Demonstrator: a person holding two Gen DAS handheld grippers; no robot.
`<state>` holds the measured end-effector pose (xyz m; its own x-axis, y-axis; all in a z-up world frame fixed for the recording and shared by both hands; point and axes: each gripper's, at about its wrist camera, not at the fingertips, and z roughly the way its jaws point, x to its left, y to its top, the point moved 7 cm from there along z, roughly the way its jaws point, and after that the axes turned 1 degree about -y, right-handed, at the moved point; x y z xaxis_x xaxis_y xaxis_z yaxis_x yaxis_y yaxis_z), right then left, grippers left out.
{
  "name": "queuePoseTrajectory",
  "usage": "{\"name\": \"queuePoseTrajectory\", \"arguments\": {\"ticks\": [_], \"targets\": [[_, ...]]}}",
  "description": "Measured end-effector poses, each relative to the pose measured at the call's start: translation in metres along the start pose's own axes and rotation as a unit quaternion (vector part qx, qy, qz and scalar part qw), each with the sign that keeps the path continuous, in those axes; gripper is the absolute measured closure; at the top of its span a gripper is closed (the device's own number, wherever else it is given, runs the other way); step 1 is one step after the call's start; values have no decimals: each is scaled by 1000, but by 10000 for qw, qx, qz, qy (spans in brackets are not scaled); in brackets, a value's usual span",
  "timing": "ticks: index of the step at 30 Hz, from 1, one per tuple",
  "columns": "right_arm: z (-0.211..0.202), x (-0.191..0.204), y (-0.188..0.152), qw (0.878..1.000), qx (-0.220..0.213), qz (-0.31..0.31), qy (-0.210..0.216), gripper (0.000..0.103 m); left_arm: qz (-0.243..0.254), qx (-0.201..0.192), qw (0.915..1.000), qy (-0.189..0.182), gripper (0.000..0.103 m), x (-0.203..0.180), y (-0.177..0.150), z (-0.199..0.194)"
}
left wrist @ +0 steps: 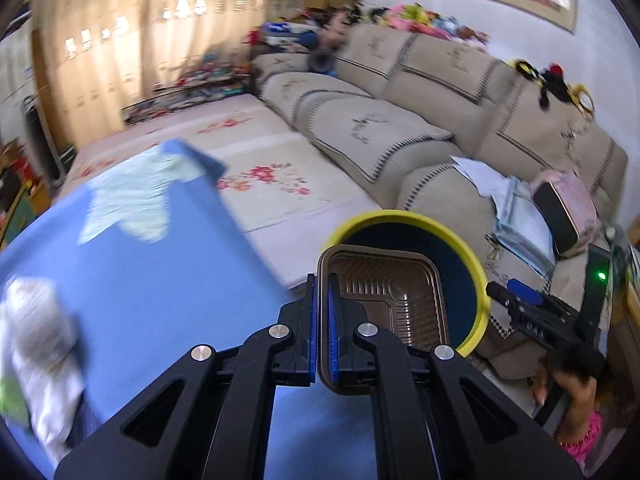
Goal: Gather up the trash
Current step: 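Carry the brown tray over the bin and open the left gripper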
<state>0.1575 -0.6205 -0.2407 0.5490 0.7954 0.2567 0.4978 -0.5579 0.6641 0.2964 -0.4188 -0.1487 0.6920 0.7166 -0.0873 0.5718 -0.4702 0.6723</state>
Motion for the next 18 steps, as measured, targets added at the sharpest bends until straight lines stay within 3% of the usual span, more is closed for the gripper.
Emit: {"name": "queuePoseTrajectory", "arguments": {"ticks": [5,14,16,18], "targets": [[-7,-22,1,9998,-69,163,-67,45,136,341,9992,-140,98,-33,15,56],[-10,-45,0,9992,-87,370,-119,45,248,773,9967,9,95,-63,20,129],[-9,-45,1,9992,-75,380,-114,45,229,801,9965,86,80,-61,19,133],[-8,-43,1,9993,-62,364,-104,46,161,783,9967,118,53,-57,18,131]]}}
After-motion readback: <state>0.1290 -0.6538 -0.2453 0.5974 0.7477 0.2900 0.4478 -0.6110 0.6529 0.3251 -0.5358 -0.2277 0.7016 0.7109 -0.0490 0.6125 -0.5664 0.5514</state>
